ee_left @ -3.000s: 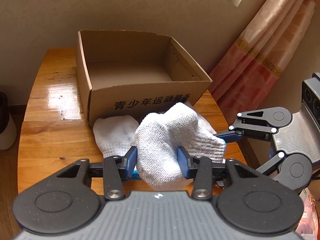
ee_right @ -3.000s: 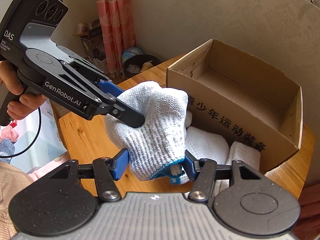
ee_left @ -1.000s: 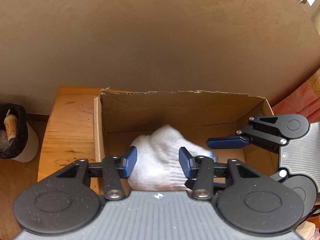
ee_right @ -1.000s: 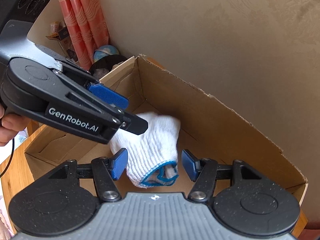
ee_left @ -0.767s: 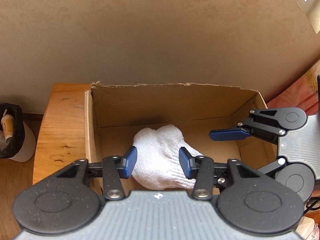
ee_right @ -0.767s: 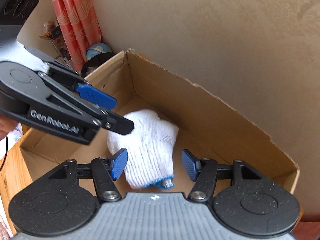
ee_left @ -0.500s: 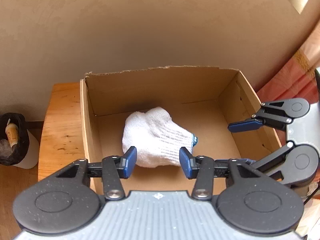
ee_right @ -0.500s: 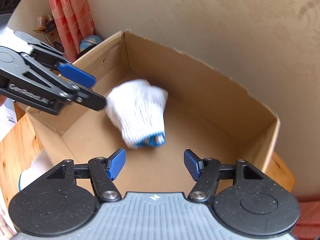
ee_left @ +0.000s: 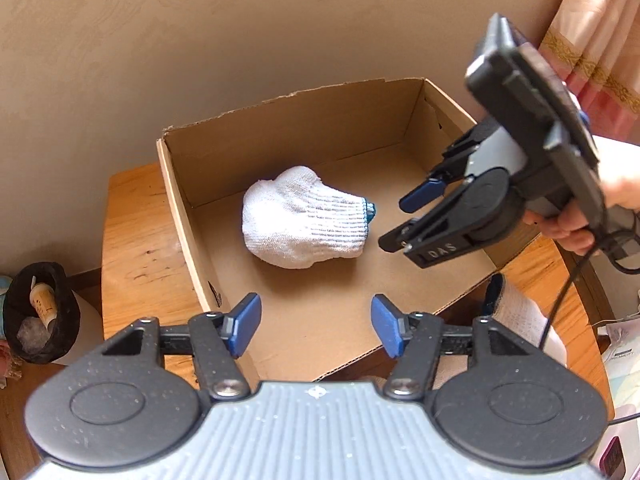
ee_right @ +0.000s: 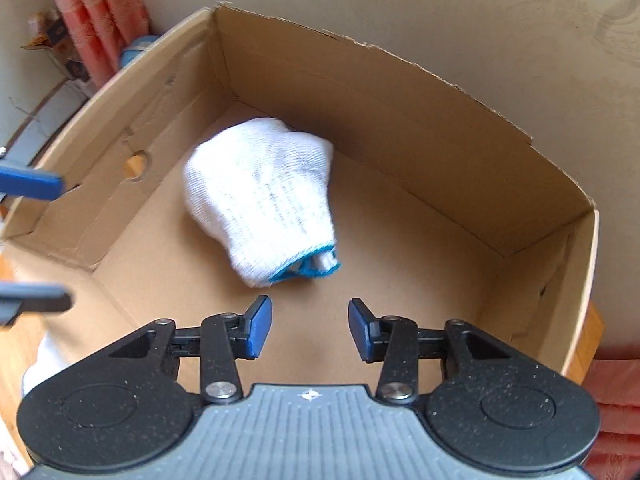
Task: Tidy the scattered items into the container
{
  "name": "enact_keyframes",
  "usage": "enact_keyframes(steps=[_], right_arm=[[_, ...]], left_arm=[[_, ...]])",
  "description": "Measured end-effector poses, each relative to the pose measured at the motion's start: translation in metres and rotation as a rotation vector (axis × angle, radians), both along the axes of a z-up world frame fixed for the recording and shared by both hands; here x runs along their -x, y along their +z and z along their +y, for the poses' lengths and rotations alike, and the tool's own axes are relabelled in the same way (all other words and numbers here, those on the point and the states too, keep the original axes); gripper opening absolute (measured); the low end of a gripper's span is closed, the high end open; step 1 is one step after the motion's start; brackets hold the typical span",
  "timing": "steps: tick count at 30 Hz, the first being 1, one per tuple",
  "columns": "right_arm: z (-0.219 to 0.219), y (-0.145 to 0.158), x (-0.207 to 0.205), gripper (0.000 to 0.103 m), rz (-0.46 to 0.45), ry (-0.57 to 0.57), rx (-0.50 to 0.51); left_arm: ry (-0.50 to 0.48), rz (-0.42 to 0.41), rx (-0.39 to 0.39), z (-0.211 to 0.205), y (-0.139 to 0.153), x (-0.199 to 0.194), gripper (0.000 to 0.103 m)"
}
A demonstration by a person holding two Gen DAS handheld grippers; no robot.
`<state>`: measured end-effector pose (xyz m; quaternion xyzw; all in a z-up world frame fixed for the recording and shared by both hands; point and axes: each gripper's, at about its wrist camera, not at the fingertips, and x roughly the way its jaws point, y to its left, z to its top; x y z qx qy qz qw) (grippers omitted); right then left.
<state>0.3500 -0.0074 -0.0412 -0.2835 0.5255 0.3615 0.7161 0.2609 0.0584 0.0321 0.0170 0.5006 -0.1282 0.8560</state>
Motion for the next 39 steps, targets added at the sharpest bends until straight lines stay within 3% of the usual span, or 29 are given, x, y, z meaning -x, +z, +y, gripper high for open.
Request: enact_keyframes(steps=[6, 12, 18, 21, 28, 33, 39], right_arm=[[0.019, -0.013, -0.016, 0.048, -0.027, -0.036, 0.027], [0.024, -0.006, -0.029, 0.049, -0.081, -0.083, -0.002], [0.025, -0.005, -0.025, 0.049, -0.051, -0.088, -0.098], [0.025, -0.007, -0.020, 0.050, -0.041, -0.092, -0.080], [-0.014, 0.008, 0.000, 0.057, -0.030, -0.135, -0.048], [-0.052, 0.017, 0.011, 0.062, -0.015, -0.208, -0.062], [-0.073, 0.023, 0.034, 0.063, -0.005, -0.248, -0.088]], left_arm=[[-0.022, 0.004, 0.031, 0.003, -0.006, 0.001, 0.061], [-0.037, -0.009, 0.045, 0.003, -0.007, 0.004, 0.061], [-0.028, -0.006, 0.055, 0.004, -0.009, 0.005, 0.062], [-0.015, 0.001, 0.061, 0.005, -0.010, 0.006, 0.062], [0.000, -0.015, 0.060, 0.003, -0.005, 0.013, 0.062], [-0.005, -0.010, 0.128, 0.001, -0.007, 0.022, 0.063], [0.008, -0.022, 0.110, -0.001, -0.018, 0.025, 0.066]])
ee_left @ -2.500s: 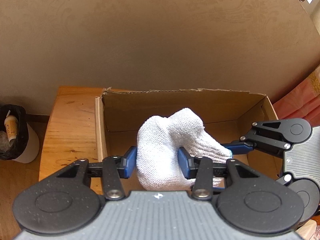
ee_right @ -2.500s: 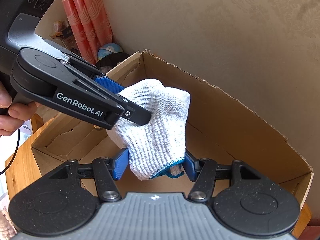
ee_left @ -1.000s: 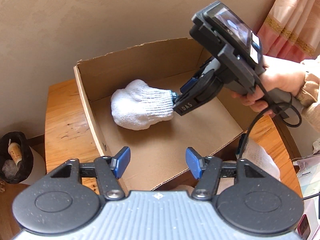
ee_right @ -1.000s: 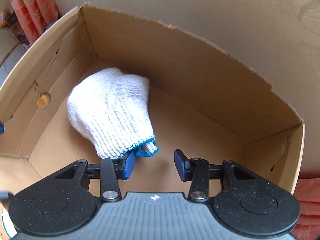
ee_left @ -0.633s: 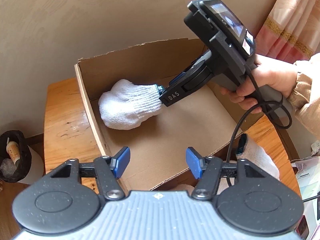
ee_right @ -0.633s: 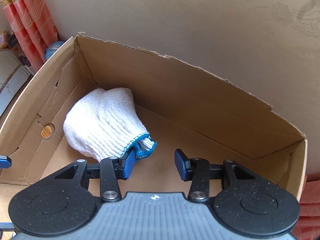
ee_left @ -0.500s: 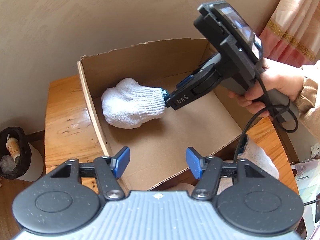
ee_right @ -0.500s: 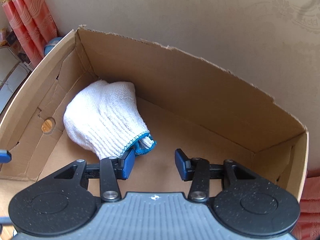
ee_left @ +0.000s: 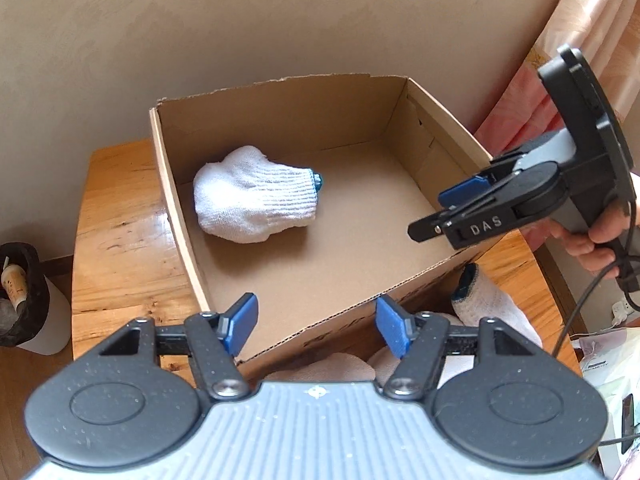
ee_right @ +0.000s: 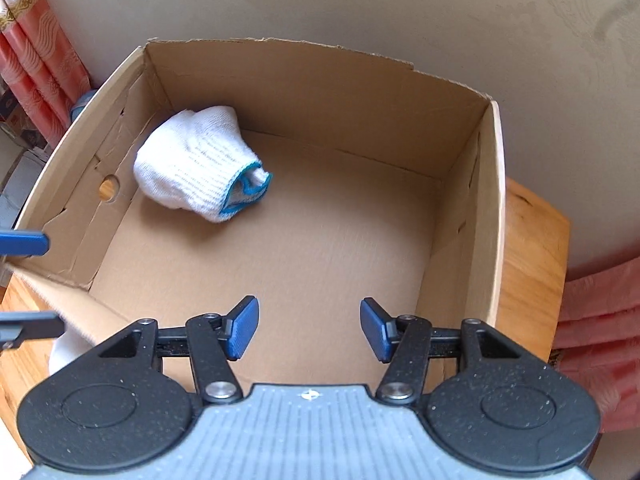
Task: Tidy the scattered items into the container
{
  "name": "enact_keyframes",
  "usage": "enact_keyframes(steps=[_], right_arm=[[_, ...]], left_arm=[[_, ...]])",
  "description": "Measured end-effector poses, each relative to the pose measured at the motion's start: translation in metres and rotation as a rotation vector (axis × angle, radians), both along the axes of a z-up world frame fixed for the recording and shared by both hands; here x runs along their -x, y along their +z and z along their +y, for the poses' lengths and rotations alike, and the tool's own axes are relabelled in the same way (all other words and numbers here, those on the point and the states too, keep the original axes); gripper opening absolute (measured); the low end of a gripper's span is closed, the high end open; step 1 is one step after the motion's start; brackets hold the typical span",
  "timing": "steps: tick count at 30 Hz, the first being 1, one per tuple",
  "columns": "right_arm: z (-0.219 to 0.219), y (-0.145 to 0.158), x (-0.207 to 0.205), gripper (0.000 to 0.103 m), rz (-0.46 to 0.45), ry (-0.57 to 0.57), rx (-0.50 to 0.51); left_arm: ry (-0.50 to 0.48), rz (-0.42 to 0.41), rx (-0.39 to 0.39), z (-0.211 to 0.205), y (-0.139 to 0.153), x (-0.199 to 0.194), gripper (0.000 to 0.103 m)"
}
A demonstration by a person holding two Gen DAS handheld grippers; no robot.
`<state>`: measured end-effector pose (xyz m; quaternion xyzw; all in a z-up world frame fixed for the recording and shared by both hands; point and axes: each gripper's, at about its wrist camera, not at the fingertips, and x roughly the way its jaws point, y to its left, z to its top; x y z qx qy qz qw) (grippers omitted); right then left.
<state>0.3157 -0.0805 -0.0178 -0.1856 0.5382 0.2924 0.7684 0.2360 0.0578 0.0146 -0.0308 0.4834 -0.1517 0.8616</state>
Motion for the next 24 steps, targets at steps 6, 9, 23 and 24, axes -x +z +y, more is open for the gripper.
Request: enact_keyframes(steps=[6, 9, 23, 24], right_arm=[[-0.008, 0.008, 0.012, 0.063, 0.017, -0.062, -0.047], [-0.014, 0.010, 0.015, 0.063, 0.030, -0.081, -0.068], [-0.038, 0.049, 0.064, 0.069, -0.066, -0.110, -0.151], [-0.041, 0.053, 0.071, 0.070, -0.078, -0.104, -0.153]], left_arm=[[0.000, 0.018, -0.013, 0.000, -0.002, -0.002, 0.069], [0.009, 0.020, -0.015, 0.000, -0.003, -0.003, 0.069], [-0.003, -0.058, -0.118, -0.016, 0.018, 0.059, 0.069], [-0.006, -0.056, -0.119, -0.018, 0.018, 0.066, 0.069]])
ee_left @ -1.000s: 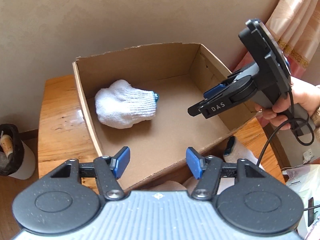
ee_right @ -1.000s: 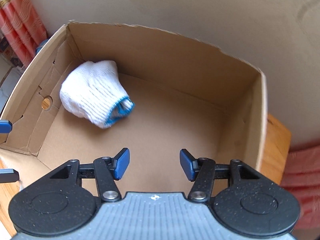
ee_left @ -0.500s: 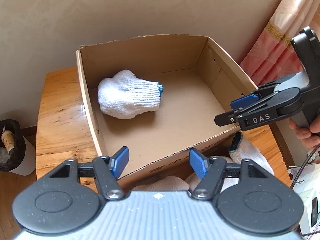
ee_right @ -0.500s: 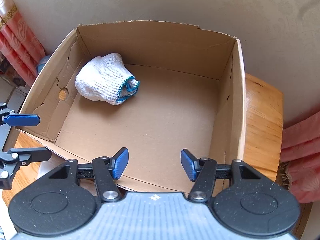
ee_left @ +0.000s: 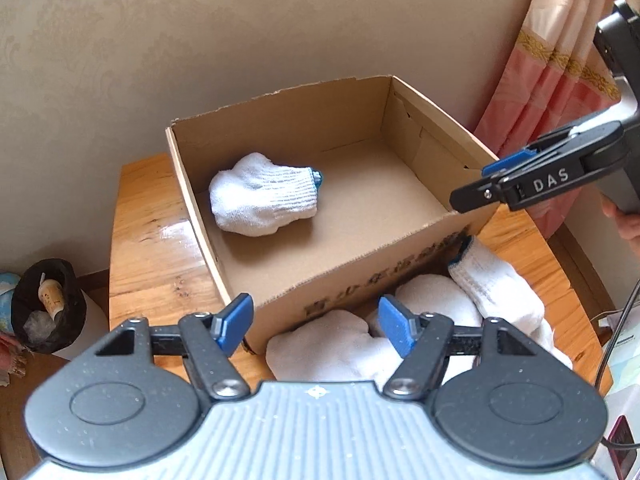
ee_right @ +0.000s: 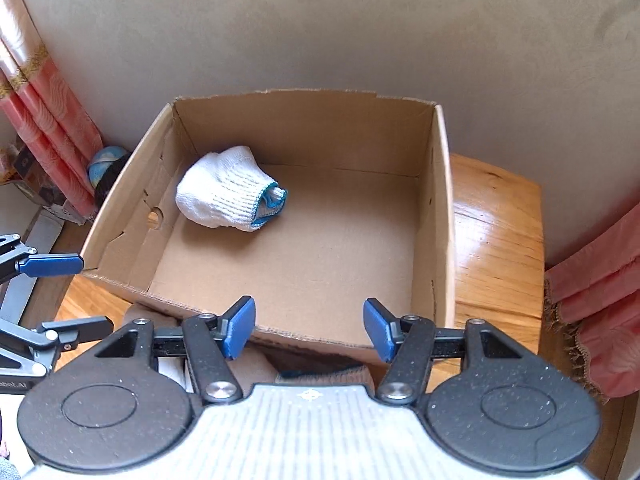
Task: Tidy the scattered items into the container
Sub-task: 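Move the left tool back toward the remaining white gloves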
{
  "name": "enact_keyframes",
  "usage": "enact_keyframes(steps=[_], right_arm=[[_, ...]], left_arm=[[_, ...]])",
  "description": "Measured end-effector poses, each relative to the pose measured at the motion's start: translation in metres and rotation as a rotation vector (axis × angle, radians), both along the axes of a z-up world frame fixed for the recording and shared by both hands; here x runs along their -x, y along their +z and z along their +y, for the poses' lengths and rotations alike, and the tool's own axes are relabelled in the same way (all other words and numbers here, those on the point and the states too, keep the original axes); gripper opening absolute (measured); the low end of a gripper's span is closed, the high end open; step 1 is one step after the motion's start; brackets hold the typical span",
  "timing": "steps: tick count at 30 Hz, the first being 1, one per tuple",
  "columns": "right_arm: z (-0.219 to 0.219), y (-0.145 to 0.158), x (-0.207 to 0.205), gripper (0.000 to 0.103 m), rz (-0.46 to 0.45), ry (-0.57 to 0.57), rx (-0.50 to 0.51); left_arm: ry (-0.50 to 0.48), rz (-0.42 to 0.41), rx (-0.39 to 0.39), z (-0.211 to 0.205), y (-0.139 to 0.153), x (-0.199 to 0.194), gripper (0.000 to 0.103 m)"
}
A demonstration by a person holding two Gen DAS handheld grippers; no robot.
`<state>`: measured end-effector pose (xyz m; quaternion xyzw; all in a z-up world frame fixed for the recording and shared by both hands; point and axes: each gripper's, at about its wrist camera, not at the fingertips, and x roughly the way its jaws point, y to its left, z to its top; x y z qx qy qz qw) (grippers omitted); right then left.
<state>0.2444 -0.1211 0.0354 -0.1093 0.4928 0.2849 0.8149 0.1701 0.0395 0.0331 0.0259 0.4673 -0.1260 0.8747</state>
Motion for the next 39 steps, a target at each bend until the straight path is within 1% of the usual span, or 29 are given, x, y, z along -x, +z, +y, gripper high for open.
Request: enact_keyframes(steps=[3, 6, 7, 8, 10, 13, 17, 25, 31, 36, 39], right_arm=[[-0.007, 0.010, 0.023, 0.072, -0.032, 0.011, -0.013], [-0.013, 0.016, 0.046, 0.080, -0.062, 0.015, -0.029], [-0.014, 0.015, 0.054, 0.083, -0.067, 0.013, -0.027], [-0.016, 0.013, 0.062, 0.084, -0.072, 0.010, -0.025], [-0.018, 0.009, 0.077, 0.084, -0.081, 0.004, -0.020], [-0.024, -0.004, 0.097, 0.084, -0.066, -0.012, -0.020], [-0.030, -0.019, 0.117, 0.084, -0.072, -0.054, -0.006], [-0.046, -0.032, 0.136, 0.084, -0.054, -0.138, -0.075], [-0.037, -0.041, 0.143, 0.084, -0.063, -0.127, -0.063], [-0.030, -0.044, 0.144, 0.084, -0.049, -0.121, -0.084], [-0.025, -0.044, 0.146, 0.084, -0.059, -0.111, -0.086]], left_arm=[[-0.017, 0.003, 0.017, -0.008, 0.001, 0.020, 0.071], [-0.022, 0.003, 0.007, -0.016, -0.001, 0.037, 0.071], [-0.021, 0.003, 0.001, -0.017, -0.002, 0.041, 0.072], [-0.019, 0.003, -0.004, -0.018, -0.003, 0.045, 0.072], [-0.013, 0.008, -0.008, -0.019, -0.007, 0.051, 0.072], [-0.005, 0.016, -0.013, -0.020, -0.013, 0.059, 0.072], [0.006, 0.018, -0.038, -0.022, -0.019, 0.068, 0.072], [0.033, 0.044, -0.039, -0.022, -0.033, 0.074, 0.072], [0.040, 0.058, -0.038, -0.021, -0.040, 0.075, 0.072], [0.042, 0.062, -0.044, -0.019, -0.044, 0.074, 0.072], [0.044, 0.061, -0.053, -0.018, -0.046, 0.074, 0.072]])
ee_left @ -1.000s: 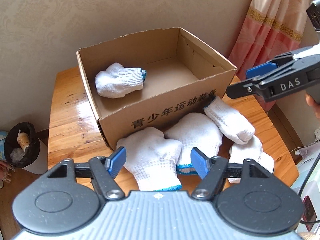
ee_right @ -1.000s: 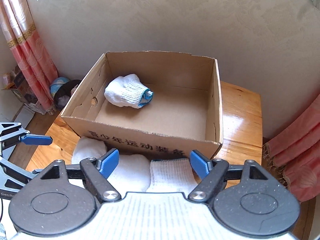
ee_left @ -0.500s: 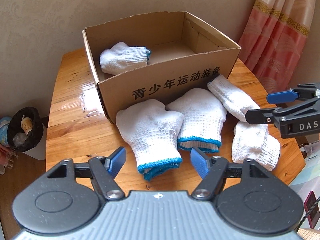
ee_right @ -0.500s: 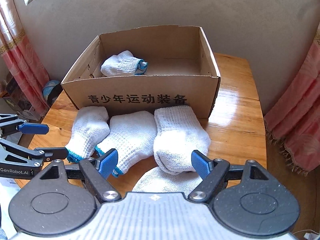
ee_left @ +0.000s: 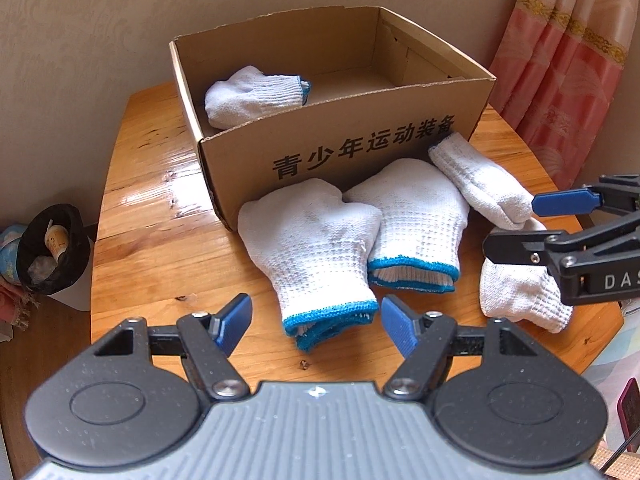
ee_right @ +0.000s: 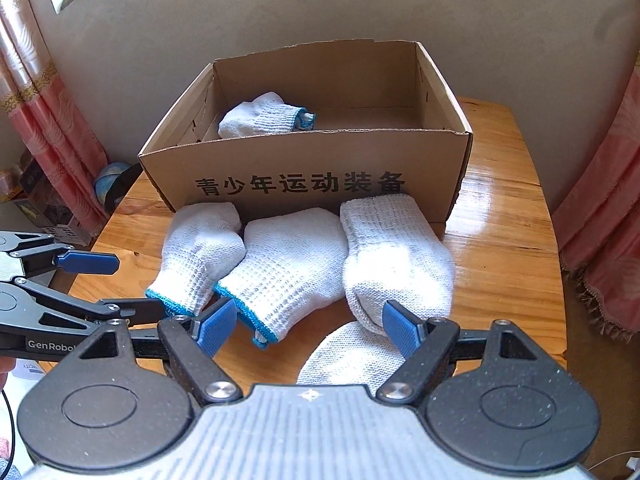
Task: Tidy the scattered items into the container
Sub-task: 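Move the left tool back toward the remaining white gloves, then lower the left tool onto a white glove while the right tool approaches its blue cuff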
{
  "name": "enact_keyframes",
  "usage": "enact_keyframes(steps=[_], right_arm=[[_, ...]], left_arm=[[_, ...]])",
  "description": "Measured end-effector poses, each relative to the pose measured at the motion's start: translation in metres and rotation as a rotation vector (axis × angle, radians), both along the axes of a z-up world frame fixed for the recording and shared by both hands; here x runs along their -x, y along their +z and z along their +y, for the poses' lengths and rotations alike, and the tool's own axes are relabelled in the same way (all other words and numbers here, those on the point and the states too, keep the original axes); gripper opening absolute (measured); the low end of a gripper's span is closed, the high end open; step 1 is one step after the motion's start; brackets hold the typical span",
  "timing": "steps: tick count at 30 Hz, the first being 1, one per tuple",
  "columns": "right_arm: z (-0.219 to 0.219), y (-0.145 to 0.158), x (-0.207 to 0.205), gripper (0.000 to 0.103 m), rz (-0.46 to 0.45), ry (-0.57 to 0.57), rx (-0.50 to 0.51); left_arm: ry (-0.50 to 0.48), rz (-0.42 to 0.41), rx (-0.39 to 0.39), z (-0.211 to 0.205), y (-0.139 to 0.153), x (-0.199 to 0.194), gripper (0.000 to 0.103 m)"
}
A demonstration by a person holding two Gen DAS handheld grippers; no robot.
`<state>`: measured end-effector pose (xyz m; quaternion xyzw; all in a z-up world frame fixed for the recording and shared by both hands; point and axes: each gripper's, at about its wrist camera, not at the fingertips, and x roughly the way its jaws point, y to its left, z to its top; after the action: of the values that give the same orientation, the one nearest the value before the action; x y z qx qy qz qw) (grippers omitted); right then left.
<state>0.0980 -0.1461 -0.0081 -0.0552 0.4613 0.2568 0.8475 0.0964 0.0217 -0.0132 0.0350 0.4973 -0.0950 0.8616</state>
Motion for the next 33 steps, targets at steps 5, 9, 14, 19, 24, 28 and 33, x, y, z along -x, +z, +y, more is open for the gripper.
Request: enact_keyframes(steps=[5, 9, 14, 19, 24, 28, 33], right_arm=[[0.009, -0.004, 0.003, 0.084, 0.009, 0.012, -0.005], [0.016, -0.009, 0.004, 0.084, 0.024, 0.022, -0.002], [0.024, -0.012, 0.005, 0.084, 0.035, 0.041, -0.002], [0.026, -0.016, 0.001, 0.085, 0.044, 0.033, 0.012], [0.029, -0.017, -0.001, 0.085, 0.051, 0.037, 0.018], [0.032, -0.017, -0.002, 0.085, 0.050, 0.043, 0.022], [0.028, -0.015, -0.005, 0.086, 0.046, 0.036, 0.025]], left_arm=[[0.013, 0.004, -0.003, 0.006, -0.005, 0.000, 0.072], [0.027, 0.014, 0.008, 0.013, -0.010, 0.001, 0.072], [0.055, 0.026, 0.007, 0.025, -0.016, 0.001, 0.072], [0.082, 0.033, 0.015, 0.036, -0.019, -0.001, 0.072], [0.090, 0.017, 0.049, 0.040, -0.020, -0.013, 0.072], [0.097, 0.001, 0.090, 0.040, -0.023, -0.032, 0.072], [0.098, -0.015, 0.154, 0.034, -0.026, -0.052, 0.072]])
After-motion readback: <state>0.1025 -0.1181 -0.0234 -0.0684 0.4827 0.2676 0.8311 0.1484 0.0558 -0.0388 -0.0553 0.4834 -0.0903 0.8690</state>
